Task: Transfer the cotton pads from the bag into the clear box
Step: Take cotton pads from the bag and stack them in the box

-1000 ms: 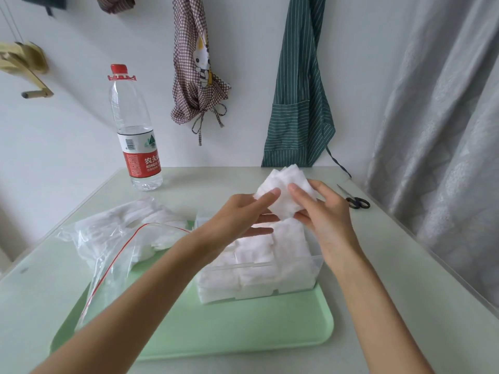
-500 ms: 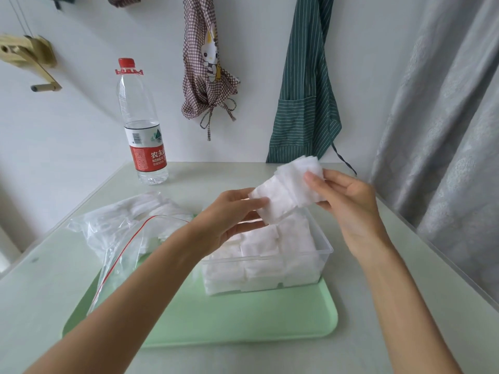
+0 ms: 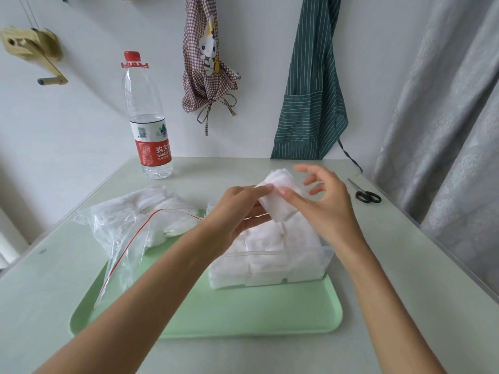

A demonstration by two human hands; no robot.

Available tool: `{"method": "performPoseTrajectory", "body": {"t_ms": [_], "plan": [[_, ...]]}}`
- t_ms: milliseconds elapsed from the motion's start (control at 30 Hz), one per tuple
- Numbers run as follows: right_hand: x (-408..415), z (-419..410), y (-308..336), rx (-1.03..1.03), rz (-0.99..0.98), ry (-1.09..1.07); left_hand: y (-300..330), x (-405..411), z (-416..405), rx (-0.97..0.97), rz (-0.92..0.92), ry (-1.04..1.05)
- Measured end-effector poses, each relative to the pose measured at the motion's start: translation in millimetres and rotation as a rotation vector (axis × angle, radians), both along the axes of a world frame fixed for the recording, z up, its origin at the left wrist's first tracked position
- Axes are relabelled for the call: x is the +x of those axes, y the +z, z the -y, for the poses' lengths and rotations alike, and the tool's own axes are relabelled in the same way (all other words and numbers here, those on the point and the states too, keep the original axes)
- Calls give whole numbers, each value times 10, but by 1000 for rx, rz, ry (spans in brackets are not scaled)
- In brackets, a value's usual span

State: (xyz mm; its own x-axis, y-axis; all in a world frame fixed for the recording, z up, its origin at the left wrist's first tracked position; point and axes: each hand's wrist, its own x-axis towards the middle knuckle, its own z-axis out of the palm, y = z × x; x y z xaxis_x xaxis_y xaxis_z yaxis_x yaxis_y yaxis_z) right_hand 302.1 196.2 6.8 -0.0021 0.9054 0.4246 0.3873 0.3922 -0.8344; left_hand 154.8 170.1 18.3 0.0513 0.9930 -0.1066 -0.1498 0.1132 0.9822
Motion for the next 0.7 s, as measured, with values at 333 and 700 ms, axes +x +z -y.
{"method": "performPoseTrajectory", "body": {"t_ms": [333, 700], "plan": [[-339, 110, -105, -290, -180, 315, 83, -587, 111, 226, -739, 85], [-449, 104, -126, -503, 223, 415, -80, -768, 131, 436, -1596, -122]]}}
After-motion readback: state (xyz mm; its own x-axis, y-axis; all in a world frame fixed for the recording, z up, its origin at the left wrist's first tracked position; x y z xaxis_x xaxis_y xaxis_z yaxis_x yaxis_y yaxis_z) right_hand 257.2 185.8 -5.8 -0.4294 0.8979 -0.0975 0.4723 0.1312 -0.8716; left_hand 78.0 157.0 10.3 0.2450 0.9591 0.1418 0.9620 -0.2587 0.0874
